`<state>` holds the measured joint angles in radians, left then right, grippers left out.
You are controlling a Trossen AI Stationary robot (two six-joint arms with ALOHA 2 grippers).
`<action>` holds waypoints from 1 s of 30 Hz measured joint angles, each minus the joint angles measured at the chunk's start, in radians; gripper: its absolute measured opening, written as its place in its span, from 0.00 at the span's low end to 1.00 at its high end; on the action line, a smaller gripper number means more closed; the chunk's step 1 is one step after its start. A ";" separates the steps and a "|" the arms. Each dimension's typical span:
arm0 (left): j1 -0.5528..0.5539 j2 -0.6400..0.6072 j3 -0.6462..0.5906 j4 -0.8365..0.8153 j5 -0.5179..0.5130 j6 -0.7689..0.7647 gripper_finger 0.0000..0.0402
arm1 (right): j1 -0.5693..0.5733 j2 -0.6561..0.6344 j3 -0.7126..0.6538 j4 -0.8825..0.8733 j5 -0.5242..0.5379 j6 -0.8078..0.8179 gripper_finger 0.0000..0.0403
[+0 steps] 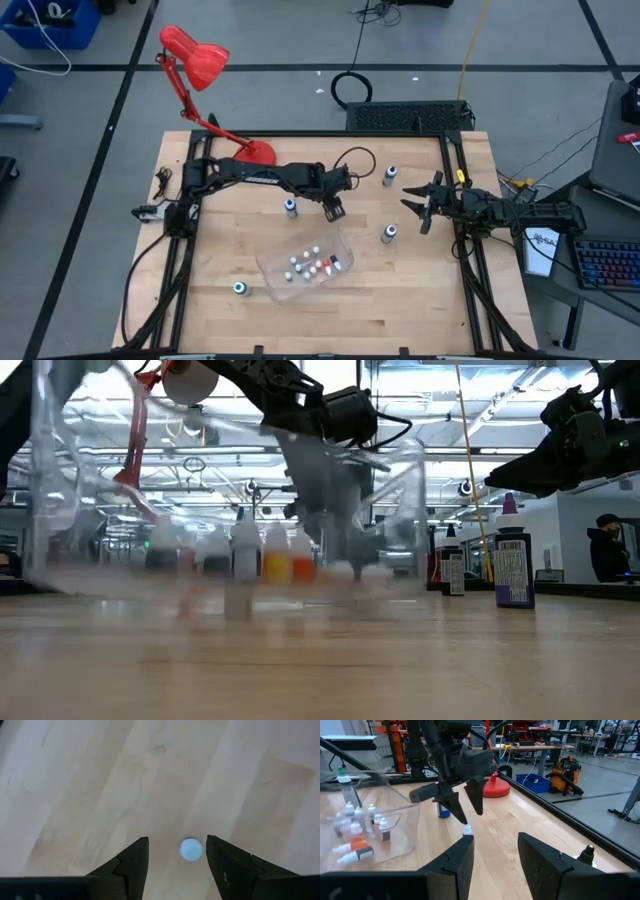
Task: Pick & Place food coloring
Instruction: Put the small black food coloring into the bin
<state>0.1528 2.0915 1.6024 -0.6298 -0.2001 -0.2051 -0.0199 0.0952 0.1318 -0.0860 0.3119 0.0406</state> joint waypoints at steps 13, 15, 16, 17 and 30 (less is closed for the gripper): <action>-0.025 0.005 -0.003 -0.019 -0.009 0.009 0.50 | 0.000 0.000 0.000 0.000 0.000 0.000 0.35; -0.025 0.005 -0.003 -0.019 -0.008 0.009 0.50 | 0.000 0.000 0.000 0.000 0.000 0.000 0.35; -0.025 0.005 -0.003 -0.020 -0.007 0.009 0.50 | 0.000 0.000 0.000 0.000 0.000 0.000 0.35; -0.025 0.005 -0.003 -0.021 -0.006 0.008 0.50 | 0.000 0.000 0.000 0.000 0.000 0.000 0.35; -0.016 -0.002 -0.057 0.061 0.046 0.003 0.50 | 0.000 0.000 0.000 0.000 0.000 0.000 0.35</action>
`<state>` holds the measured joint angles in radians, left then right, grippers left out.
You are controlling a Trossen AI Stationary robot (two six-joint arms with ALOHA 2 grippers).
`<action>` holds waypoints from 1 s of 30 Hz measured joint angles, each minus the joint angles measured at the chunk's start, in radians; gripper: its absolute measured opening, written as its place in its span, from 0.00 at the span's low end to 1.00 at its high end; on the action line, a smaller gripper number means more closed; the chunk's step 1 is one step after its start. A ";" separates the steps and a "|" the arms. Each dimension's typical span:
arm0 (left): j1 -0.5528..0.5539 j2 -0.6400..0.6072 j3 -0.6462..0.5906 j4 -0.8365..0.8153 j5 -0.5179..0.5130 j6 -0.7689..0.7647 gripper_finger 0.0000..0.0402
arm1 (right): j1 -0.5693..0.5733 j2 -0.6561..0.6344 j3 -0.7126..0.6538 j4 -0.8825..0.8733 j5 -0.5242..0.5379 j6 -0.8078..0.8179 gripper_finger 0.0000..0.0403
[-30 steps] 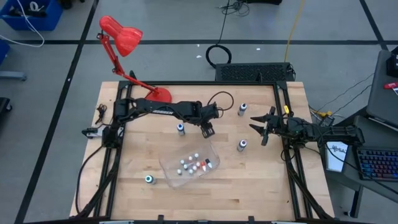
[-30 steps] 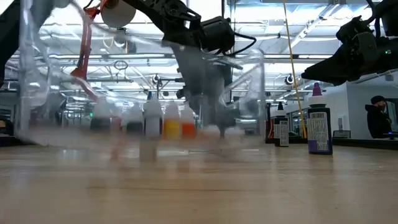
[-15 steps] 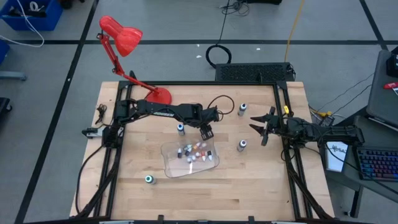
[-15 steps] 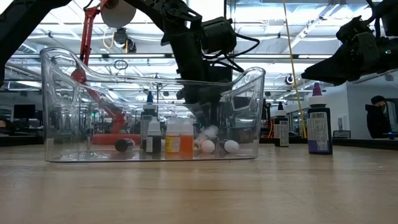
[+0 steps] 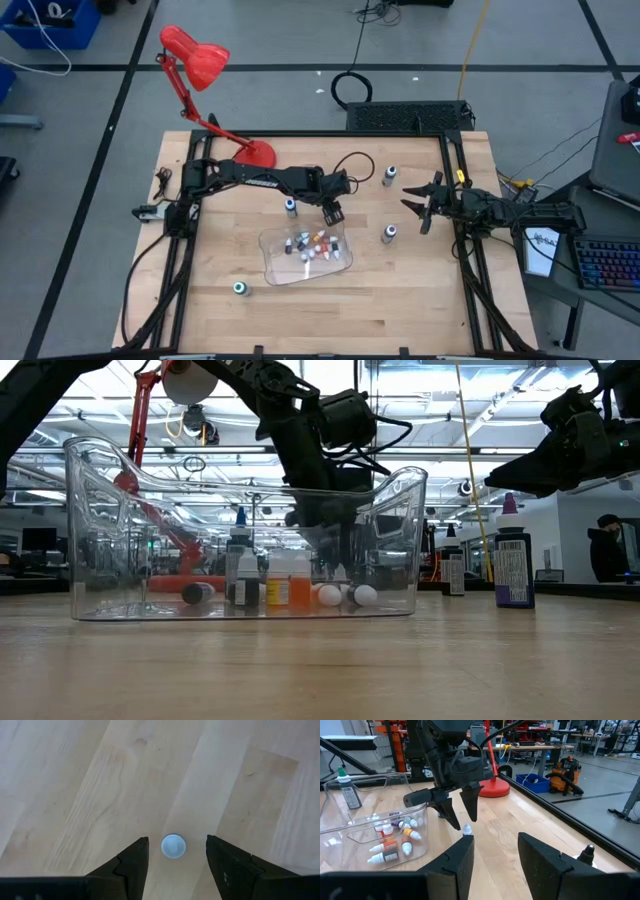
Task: Pick & Place food coloring
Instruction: Put the small black food coloring into the bin
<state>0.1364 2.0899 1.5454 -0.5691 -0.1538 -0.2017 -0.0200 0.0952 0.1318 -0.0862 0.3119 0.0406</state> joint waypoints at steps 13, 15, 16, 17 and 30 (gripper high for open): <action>0.002 0.002 -0.001 -0.024 0.008 -0.019 0.49 | 0.000 0.000 0.000 0.000 0.000 0.000 0.35; 0.002 0.002 -0.002 -0.028 0.008 -0.020 0.47 | 0.000 0.000 0.000 0.000 0.000 0.000 0.35; 0.002 0.002 -0.002 -0.028 0.008 -0.020 0.45 | 0.000 0.000 0.000 0.000 0.000 0.000 0.35; 0.002 0.003 -0.002 -0.027 0.008 -0.020 0.42 | 0.000 0.000 0.000 0.000 0.000 0.000 0.35; -0.072 -0.011 -0.008 0.146 0.243 0.061 0.11 | 0.000 0.000 0.002 0.000 0.000 0.000 0.35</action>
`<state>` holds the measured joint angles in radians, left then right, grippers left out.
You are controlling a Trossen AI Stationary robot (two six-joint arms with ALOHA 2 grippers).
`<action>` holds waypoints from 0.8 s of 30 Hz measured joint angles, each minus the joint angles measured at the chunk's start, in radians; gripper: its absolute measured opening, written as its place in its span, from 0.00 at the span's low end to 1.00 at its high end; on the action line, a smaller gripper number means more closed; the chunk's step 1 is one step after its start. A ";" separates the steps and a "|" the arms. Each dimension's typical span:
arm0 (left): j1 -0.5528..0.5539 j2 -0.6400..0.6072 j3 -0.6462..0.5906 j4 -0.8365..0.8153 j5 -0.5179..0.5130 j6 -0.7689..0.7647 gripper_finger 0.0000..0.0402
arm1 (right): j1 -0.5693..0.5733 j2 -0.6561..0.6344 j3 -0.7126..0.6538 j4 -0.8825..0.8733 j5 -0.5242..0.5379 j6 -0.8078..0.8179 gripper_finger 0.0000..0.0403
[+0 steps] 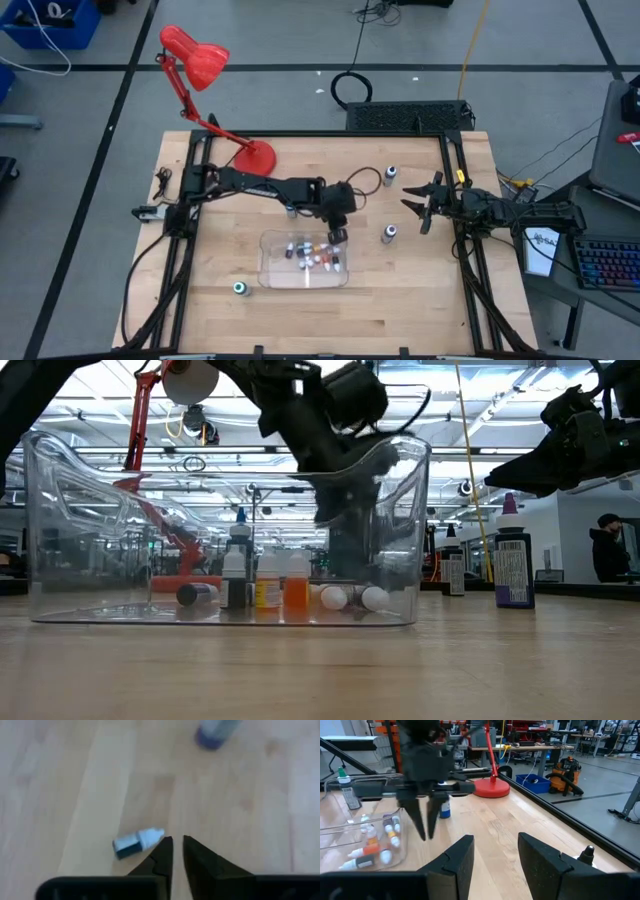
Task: Pick & Place food coloring
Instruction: Put the small black food coloring into the bin
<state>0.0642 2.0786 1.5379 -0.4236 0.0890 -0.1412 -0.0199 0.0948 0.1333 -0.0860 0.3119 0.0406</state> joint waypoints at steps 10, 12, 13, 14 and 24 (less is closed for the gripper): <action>-0.069 -0.134 0.009 0.044 -0.145 0.128 0.03 | 0.000 0.011 0.000 0.005 0.000 0.000 0.35; -0.079 -0.177 0.009 0.046 -0.146 0.139 0.03 | 0.000 0.012 0.000 0.001 0.000 0.000 0.35; -0.087 -0.204 0.010 0.037 -0.147 0.143 0.02 | 0.000 0.016 0.000 0.001 0.000 0.000 0.35; -0.098 -0.230 0.010 0.017 -0.147 0.149 0.01 | 0.000 0.020 0.000 0.004 -0.001 0.000 0.35; -0.225 -0.516 -0.228 0.079 -0.315 0.211 0.01 | 0.000 0.024 0.000 -0.001 0.000 0.000 0.35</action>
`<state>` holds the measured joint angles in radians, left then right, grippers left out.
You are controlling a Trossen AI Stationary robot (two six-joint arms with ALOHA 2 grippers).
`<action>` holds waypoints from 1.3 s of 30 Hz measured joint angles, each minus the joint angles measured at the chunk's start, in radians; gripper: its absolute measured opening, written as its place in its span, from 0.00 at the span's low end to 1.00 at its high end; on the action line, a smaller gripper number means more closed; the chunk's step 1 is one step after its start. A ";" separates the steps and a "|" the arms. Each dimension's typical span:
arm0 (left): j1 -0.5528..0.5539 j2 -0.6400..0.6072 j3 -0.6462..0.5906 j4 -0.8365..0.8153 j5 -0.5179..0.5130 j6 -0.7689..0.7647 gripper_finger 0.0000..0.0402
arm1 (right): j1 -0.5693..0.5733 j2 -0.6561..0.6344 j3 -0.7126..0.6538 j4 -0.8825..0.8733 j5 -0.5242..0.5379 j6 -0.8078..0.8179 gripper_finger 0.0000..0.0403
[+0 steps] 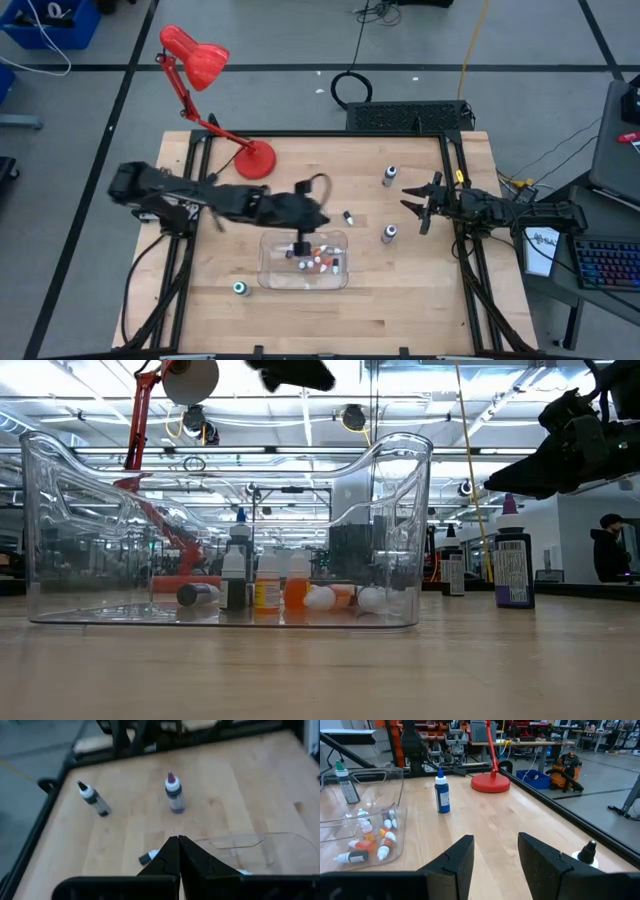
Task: Pick & Place food coloring
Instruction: Put the small black food coloring into the bin
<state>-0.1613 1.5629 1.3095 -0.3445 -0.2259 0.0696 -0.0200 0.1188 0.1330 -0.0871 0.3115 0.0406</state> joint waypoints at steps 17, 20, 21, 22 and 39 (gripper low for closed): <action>-0.174 -0.667 -1.042 0.942 -0.218 -0.143 0.01 | 0.002 0.004 0.000 0.181 -0.129 0.204 0.35; -0.228 -0.730 -1.091 0.941 -0.296 -0.131 0.01 | 0.002 0.005 0.000 0.195 -0.133 0.271 0.35; -0.246 -0.751 -1.106 0.941 -0.321 -0.127 0.01 | 0.002 0.005 0.000 0.198 -0.132 0.281 0.35; -0.266 -0.770 -1.119 0.941 -0.347 -0.120 0.01 | 0.002 0.005 0.000 0.202 -0.131 0.282 0.35; -0.550 -1.031 -1.299 0.917 -0.641 -0.098 0.01 | -0.003 0.979 0.736 -0.308 -0.051 0.312 0.35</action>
<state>-0.7114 0.5323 0.0105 0.5727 -0.8667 -0.0284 -0.0228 1.0973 0.8688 -0.3955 0.2604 0.3528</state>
